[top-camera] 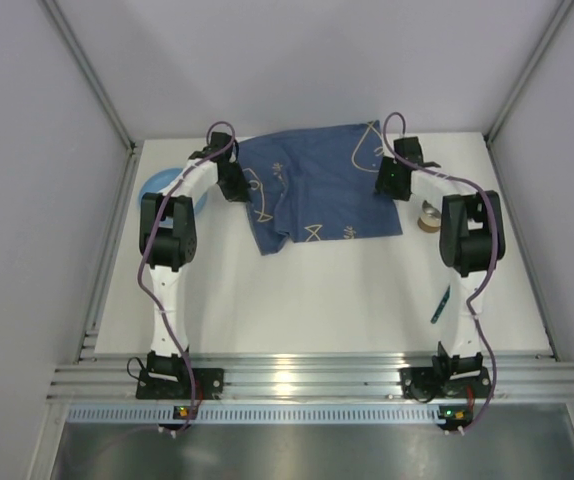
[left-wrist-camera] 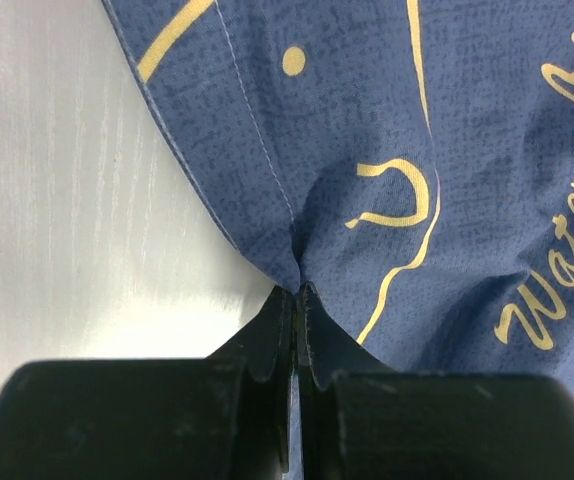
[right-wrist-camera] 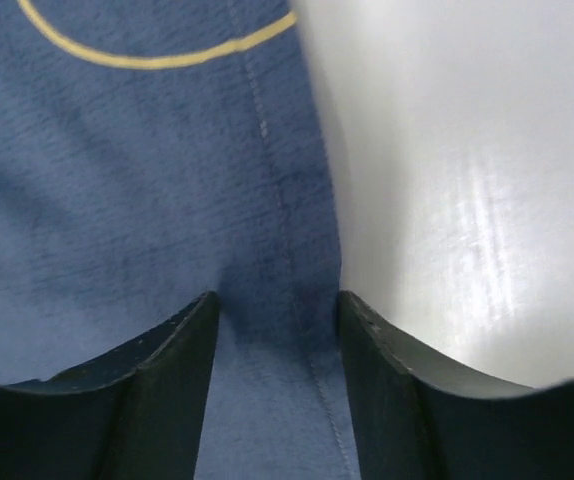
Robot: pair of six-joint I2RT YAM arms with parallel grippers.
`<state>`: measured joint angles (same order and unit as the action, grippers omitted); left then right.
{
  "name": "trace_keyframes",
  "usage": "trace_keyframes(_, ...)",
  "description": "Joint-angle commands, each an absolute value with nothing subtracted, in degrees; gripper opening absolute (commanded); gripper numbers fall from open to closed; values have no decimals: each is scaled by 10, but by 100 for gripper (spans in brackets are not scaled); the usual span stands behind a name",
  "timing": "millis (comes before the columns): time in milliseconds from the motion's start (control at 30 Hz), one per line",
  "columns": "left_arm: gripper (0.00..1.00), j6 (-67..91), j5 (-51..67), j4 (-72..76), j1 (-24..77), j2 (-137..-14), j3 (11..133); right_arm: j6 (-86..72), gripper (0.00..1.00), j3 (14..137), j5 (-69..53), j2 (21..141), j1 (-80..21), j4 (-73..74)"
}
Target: Set the dinner table for one person
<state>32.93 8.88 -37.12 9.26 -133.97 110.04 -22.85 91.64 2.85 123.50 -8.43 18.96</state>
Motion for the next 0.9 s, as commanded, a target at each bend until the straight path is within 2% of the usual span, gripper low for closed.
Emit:
trace_keyframes(0, 0, 312, 91, -431, 98, -1346, 1082, -221, 50, 931, -35, 1254, -108, 212)
trace_keyframes(33, 0, 306, 92, -440, 98, -1343, 1080, -217, 45, 931, -37, 1257, -112, 216)
trace_keyframes(67, 0, 302, 95, -441, 98, -1335, 1077, -216, 32, 931, -39, 1257, -112, 222)
trace_keyframes(133, 0, 286, 91, -448, 98, -1324, 1064, -214, 15, 933, -52, 1254, -111, 246)
trace_keyframes(167, 0, 279, 87, -456, 98, -1312, 1060, -214, 2, 933, -53, 1250, -111, 257)
trace_keyframes(200, 0, 266, 80, -464, 98, -1308, 1057, -213, 0, 931, -56, 1235, -111, 276)
trace_keyframes(333, 0, 242, 23, -520, 92, -1289, 1047, -210, 0, 864, -55, 1160, -112, 307)
trace_keyframes(600, 0, 219, -18, -562, 88, -1232, 979, -202, 0, 756, -47, 1005, -115, 427)
trace_keyframes(867, 0, 226, -46, -577, 88, -1156, 892, -167, 0, 723, -28, 969, -114, 525)
